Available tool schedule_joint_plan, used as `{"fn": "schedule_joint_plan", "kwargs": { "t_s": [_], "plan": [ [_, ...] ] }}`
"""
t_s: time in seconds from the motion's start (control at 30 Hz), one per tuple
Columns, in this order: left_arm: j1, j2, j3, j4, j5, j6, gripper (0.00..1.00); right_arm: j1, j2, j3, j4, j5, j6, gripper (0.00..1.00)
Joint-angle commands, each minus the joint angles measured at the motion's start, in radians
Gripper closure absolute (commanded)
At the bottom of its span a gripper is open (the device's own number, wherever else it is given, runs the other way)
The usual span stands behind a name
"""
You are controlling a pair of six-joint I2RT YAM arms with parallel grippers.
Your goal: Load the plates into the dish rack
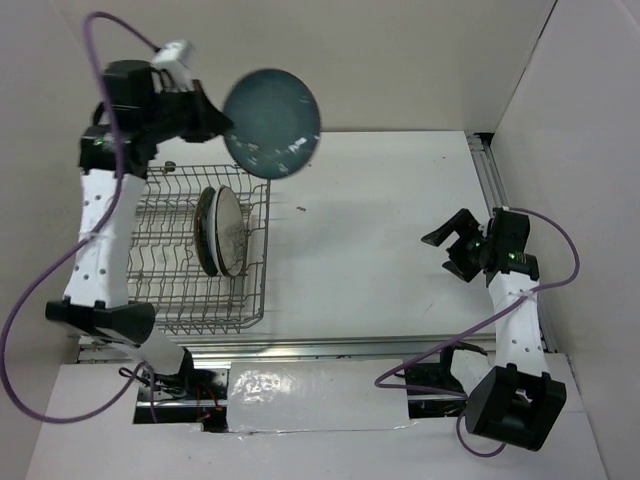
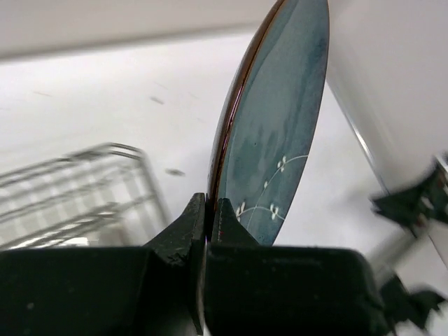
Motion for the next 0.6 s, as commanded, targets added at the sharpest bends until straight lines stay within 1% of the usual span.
{"fn": "schedule_joint_plan", "kwargs": {
  "t_s": [0.0,0.1,0.17,0.23,0.33,0.4,0.43,0.47,0.53,0.57],
  "plan": [
    [0.109,-0.103,0.067,0.053,-0.082,0.011,1.00,-0.005,0.009,0.047,0.020,-0.030,-0.023,0.00],
    [0.288,-0.141,0.075,0.057,-0.136,0.012,1.00,-0.004,0.016,0.048,0.014,-0.034,-0.030,0.00],
    [0.348,-0.158,0.076,0.059,-0.146,0.008,1.00,-0.002,0.026,0.051,0.014,-0.037,-0.033,0.00],
    [0.411,-0.180,0.079,0.062,-0.204,0.009,1.00,-0.004,0.035,0.059,0.011,-0.047,-0.036,0.00],
    [0.475,-0.192,0.092,0.057,-0.299,0.026,1.00,-0.004,0.053,0.071,0.004,-0.056,-0.040,0.00],
    [0.499,-0.206,0.090,0.053,-0.351,0.043,1.00,-0.004,0.070,0.079,0.006,-0.060,-0.048,0.00],
    [0.514,-0.213,0.077,0.059,-0.403,0.052,1.00,-0.005,0.076,0.087,0.004,-0.060,-0.048,0.00],
    [0.523,-0.218,0.070,0.059,-0.406,0.060,1.00,-0.004,0.082,0.090,0.006,-0.062,-0.053,0.00],
    [0.529,-0.233,0.037,0.071,-0.489,0.089,1.00,-0.004,0.098,0.097,0.010,-0.068,-0.054,0.00],
    [0.531,-0.244,0.021,0.077,-0.498,0.110,1.00,-0.004,0.101,0.101,0.012,-0.070,-0.056,0.00]
  ]
}}
